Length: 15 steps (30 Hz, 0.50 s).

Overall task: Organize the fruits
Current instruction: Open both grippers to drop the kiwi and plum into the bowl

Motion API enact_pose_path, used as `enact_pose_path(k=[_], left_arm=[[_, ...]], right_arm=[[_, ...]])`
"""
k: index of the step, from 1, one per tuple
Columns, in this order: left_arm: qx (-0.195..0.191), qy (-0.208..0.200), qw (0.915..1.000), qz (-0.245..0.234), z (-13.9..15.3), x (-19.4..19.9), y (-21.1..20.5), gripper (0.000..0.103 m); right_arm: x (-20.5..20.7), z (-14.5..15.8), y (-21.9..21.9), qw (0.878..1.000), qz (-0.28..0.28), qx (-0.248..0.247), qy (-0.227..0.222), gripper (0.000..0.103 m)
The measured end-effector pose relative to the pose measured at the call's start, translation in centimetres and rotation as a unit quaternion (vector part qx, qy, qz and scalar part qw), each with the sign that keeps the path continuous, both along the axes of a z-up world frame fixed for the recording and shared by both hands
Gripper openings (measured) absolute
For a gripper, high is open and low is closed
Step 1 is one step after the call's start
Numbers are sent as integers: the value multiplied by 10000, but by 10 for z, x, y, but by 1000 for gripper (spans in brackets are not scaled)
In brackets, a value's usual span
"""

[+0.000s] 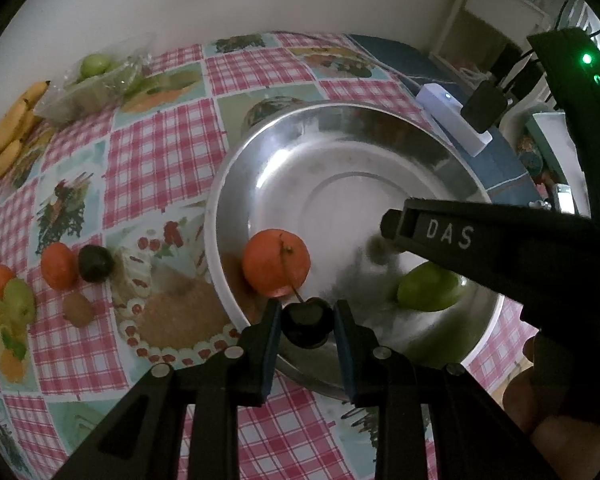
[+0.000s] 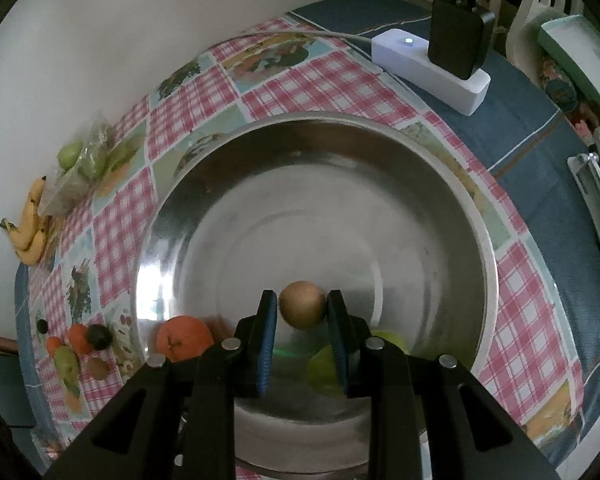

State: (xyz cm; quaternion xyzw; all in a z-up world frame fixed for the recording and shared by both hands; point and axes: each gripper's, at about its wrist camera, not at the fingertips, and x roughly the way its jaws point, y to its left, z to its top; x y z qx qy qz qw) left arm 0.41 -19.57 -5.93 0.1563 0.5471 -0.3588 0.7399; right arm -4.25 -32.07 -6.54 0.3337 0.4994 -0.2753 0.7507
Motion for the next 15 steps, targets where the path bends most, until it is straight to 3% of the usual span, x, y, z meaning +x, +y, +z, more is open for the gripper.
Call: enact_pose_path(k=[7, 11, 15], left_arm=[[-8, 34, 10000, -17, -1, 0, -1, 29], [-22, 64, 10000, 39, -1, 1, 1, 30], [-67, 101, 9999, 101, 1, 4, 3, 30]], right_arm=[[3, 0, 1, 10000, 27, -34, 58, 28], [5, 2, 0, 9999, 37, -134, 79, 41], [7, 4, 1, 9997, 81, -207, 90, 44]])
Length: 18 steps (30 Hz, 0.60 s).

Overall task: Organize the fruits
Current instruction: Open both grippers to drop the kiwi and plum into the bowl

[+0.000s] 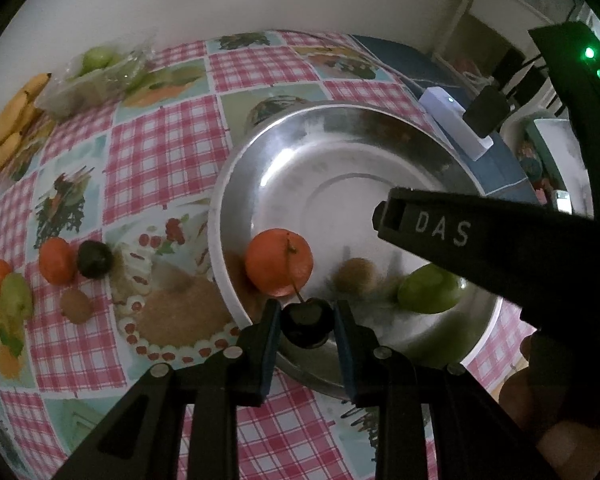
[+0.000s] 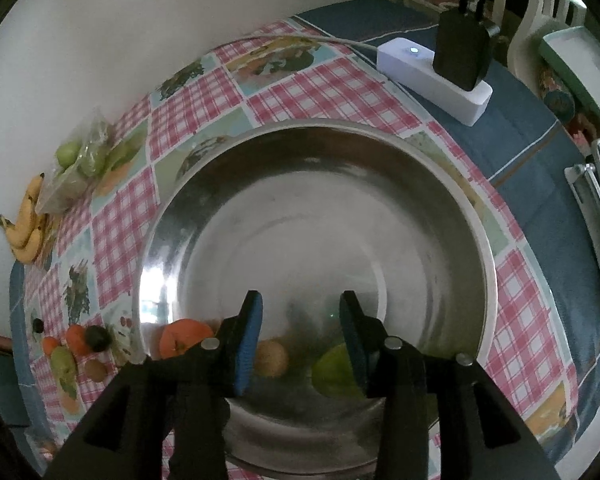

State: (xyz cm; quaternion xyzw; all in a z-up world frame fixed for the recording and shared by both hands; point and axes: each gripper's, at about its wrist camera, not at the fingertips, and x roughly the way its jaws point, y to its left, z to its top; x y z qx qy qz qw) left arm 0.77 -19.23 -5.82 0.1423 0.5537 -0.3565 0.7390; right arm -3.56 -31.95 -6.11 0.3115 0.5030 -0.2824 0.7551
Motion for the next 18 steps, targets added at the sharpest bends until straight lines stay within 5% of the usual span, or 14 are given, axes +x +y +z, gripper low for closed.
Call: enact_pose_path(k=[5, 9, 18], left_arm=[[-77, 40, 9999, 117, 3, 5, 4, 33], [-186, 11, 9996, 196, 9, 8, 8, 58], [-187, -156, 9976, 650, 16, 23, 22, 64]], right_arm=[[0, 0, 0, 10000, 10, -2, -9, 51], [-3, 2, -2, 10000, -54, -29, -57, 59], [-5, 7, 0, 9998, -38, -164, -77, 62]])
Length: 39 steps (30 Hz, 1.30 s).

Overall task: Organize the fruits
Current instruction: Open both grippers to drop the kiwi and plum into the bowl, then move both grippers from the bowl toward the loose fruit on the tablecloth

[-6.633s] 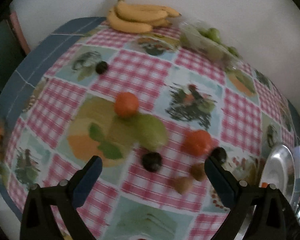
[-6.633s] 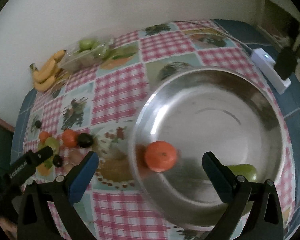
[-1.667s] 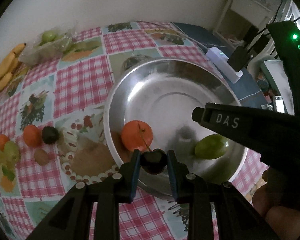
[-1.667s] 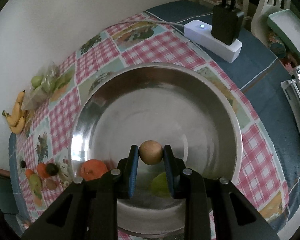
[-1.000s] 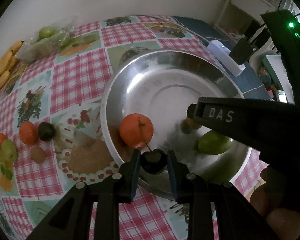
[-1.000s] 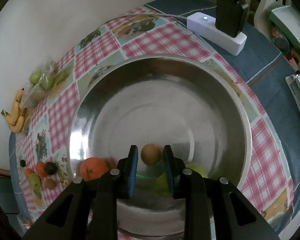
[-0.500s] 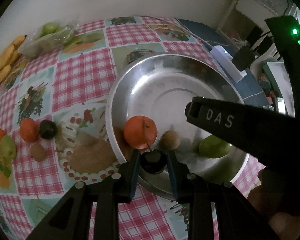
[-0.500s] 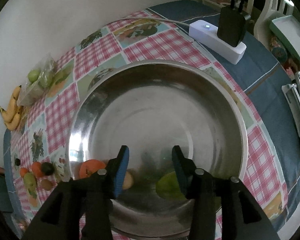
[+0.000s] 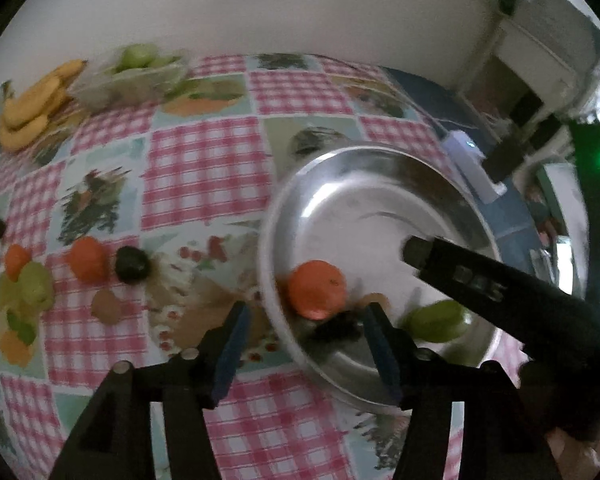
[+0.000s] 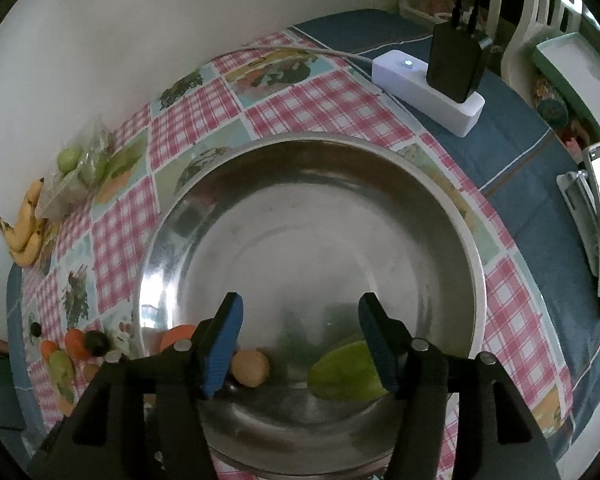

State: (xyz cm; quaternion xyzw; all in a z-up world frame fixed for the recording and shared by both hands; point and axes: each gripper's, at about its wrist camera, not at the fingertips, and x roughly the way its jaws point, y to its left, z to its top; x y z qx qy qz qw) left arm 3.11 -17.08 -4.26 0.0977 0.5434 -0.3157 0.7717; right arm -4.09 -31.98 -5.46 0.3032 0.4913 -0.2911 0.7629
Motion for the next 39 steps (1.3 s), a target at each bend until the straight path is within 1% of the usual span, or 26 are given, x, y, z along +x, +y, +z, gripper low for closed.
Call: enact_pose_path(k=[1, 3, 5, 8, 9, 11, 13, 14, 15, 17, 19, 22, 24, 30, 33, 36, 39], left_arm=[[66, -58, 9999, 135, 0, 3, 3, 67], [135, -101, 9992, 358, -1, 9, 11, 69], [241, -95, 9973, 689, -3, 18, 21, 70], [372, -75, 9922, 1189, -7, 32, 40, 73], [406, -79, 9898, 1366, -7, 37, 47, 75], [437, -112, 9851, 1658, -8, 44, 59, 80], [426, -143, 9812, 1878, -8, 51, 70, 92], [409, -150, 9803, 1926, -7, 52, 74, 96], [413, -163, 9792, 1981, -8, 54, 78, 100], [429, -181, 9772, 2074, -8, 57, 83, 100], [453, -222, 9750, 2165, -7, 59, 87, 103], [539, -338, 9706, 2323, -7, 64, 94, 103], [615, -382, 9674, 2426, -7, 66, 97, 103], [661, -315, 9606, 2681, -9, 73, 114, 103], [539, -333, 9604, 2712, -4, 78, 124, 103], [531, -561, 9577, 2773, 6, 83, 135, 103], [641, -809, 9520, 2883, 14, 89, 148, 103]], right_arm=[[0, 0, 0, 10000, 11, 1, -6, 63], [1, 0, 1, 10000, 39, 17, -18, 67], [2, 1, 3, 9999, 93, 9, -43, 70], [5, 2, 6, 9998, 191, -39, -52, 74], [6, 3, 8, 9997, 228, -54, -57, 76], [7, 4, 10, 9995, 293, -44, -80, 76], [9, 4, 12, 9993, 359, 60, -126, 76], [9, 3, 14, 9991, 396, 92, -143, 78], [10, 3, 16, 9989, 429, 97, -143, 83], [12, 3, 21, 9985, 511, 74, -157, 88], [14, 5, 26, 9978, 615, 81, -214, 88], [17, 7, 34, 9965, 770, 122, -300, 93], [19, 9, 40, 9955, 880, 95, -324, 99], [26, 13, 59, 9908, 1237, 201, -509, 100], [31, 16, 73, 9879, 1439, 177, -557, 100], [37, 19, 87, 9836, 1635, 303, -699, 100], [45, 22, 104, 9786, 1882, 344, -763, 100]])
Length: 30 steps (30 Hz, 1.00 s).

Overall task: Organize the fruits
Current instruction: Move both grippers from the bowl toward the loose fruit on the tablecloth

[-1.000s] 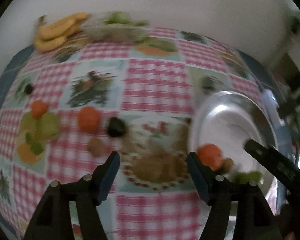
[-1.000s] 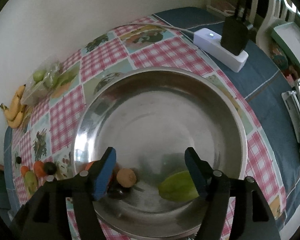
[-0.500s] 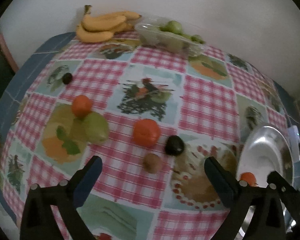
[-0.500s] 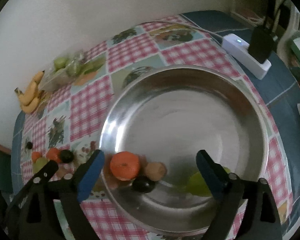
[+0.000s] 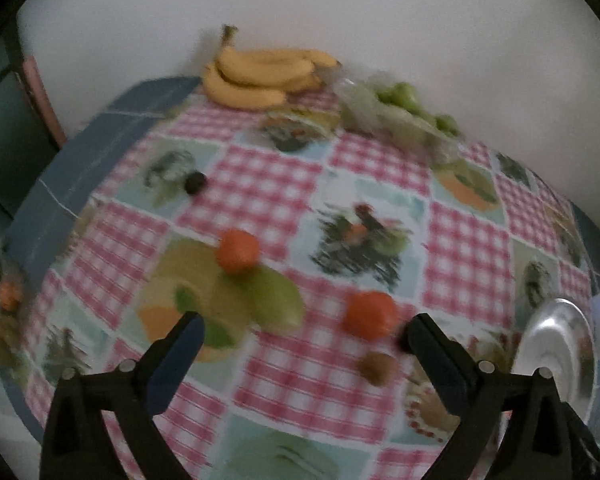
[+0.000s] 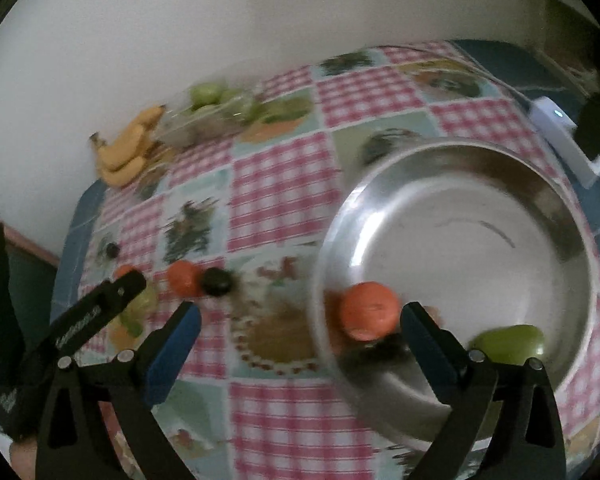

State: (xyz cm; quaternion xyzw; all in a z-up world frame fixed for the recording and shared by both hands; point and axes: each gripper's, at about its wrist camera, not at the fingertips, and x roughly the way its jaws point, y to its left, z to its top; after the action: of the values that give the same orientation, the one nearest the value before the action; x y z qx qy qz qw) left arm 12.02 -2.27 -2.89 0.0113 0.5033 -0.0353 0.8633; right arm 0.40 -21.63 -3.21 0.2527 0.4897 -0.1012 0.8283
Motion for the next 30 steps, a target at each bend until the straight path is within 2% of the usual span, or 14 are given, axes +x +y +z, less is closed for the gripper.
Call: enact_pose_path(k=[5, 10, 15, 20, 24, 30], left_arm=[[63, -66, 9998, 182, 2, 12, 25, 103], [-356, 215, 9984, 378, -8, 23, 50, 103], [-521, 416, 9960, 599, -20, 29, 65, 103], [-721, 576, 9931, 721, -29, 31, 68, 103], [-639, 691, 9930, 718, -37, 35, 62, 103], [-757, 879, 9912, 644, -46, 37, 52, 102]], right_arm=[[12, 2, 24, 9995, 318, -62, -20, 100], [26, 1, 45, 9983, 582, -74, -21, 100], [40, -6, 64, 9965, 820, -171, 48, 100], [53, -20, 67, 9963, 816, -168, 196, 100], [62, -30, 63, 9968, 758, -36, 252, 100], [72, -38, 57, 9976, 653, 60, 230, 97]])
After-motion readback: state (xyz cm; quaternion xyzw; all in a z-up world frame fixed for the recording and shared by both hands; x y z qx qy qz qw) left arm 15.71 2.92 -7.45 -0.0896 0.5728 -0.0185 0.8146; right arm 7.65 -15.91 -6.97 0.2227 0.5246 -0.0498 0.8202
